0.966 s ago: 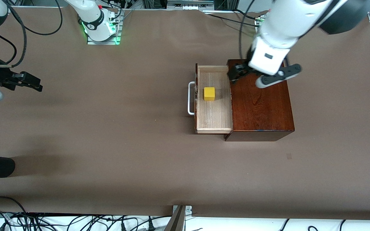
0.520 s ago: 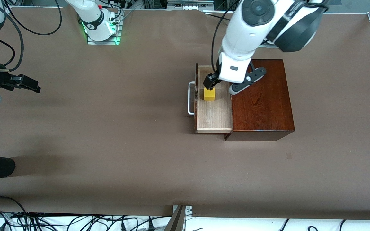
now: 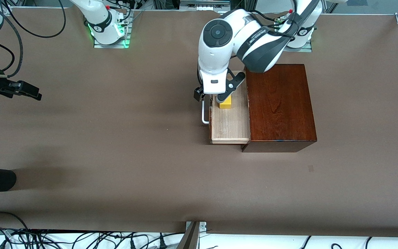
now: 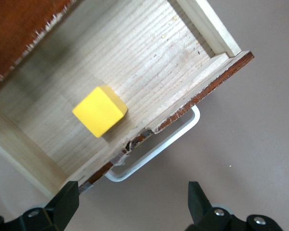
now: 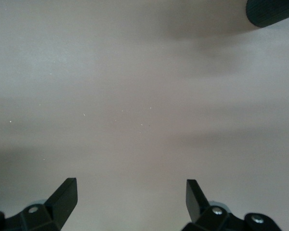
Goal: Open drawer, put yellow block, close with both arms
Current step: 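Lower the left gripper to the drawer front beside the handle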
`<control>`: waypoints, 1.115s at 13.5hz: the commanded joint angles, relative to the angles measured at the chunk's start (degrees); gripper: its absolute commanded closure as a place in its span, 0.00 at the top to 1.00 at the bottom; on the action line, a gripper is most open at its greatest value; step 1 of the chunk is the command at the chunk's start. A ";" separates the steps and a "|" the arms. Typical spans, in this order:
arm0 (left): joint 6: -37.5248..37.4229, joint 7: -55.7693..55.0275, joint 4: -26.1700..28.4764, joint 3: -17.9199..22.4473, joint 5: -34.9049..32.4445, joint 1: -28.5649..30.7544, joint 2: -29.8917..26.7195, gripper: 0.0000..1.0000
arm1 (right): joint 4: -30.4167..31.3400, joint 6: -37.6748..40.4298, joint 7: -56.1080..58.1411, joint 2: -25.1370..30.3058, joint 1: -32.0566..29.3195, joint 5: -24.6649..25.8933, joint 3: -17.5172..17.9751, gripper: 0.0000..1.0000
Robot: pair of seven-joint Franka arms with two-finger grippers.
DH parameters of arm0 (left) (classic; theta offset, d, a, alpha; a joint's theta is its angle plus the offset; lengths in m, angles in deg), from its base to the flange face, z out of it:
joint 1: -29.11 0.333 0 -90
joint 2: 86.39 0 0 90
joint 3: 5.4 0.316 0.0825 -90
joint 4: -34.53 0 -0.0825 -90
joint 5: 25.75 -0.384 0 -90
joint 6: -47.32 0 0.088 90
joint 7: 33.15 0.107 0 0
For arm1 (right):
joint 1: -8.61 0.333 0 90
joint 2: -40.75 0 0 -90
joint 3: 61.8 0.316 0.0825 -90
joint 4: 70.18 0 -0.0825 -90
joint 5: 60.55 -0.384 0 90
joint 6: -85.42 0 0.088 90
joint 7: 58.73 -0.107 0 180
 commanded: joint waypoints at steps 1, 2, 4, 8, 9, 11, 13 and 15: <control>-0.32 -5.07 -5.18 0.09 -3.62 -2.67 3.90 1.00 | -0.04 1.24 -0.22 0.79 -0.33 0.64 -0.16 1.00; -0.32 -6.66 -6.85 0.35 -4.58 -3.90 5.57 1.00 | -0.47 1.24 -0.13 0.70 -0.33 0.99 -0.16 1.00; -0.32 -10.78 -10.28 0.70 -6.69 -6.18 8.82 1.00 | -0.83 1.24 -0.66 0.44 -0.24 1.17 -0.16 1.00; -0.24 -12.30 -13.19 0.79 -9.86 -9.00 12.43 0.68 | -1.62 1.24 -0.75 0.53 -0.33 0.99 -0.25 1.00; 0.63 -11.86 -14.06 0.79 -10.47 -9.61 13.31 0.43 | -1.62 1.33 -0.75 0.53 -0.33 0.99 -0.25 1.00; 2.05 -7.93 -14.08 1.14 -10.57 -9.71 14.02 0.00 | -1.62 1.33 -0.75 0.53 -0.33 0.99 -0.25 1.00; 2.05 -6.58 -13.98 2.46 -10.31 -9.71 15.16 0.00 | -1.62 1.33 -0.75 0.53 -0.33 0.99 -0.25 1.00; 2.05 -6.50 -13.72 3.51 -10.57 -9.62 16.21 0.00 | -1.62 1.33 -0.75 0.53 -0.33 0.99 -0.25 1.00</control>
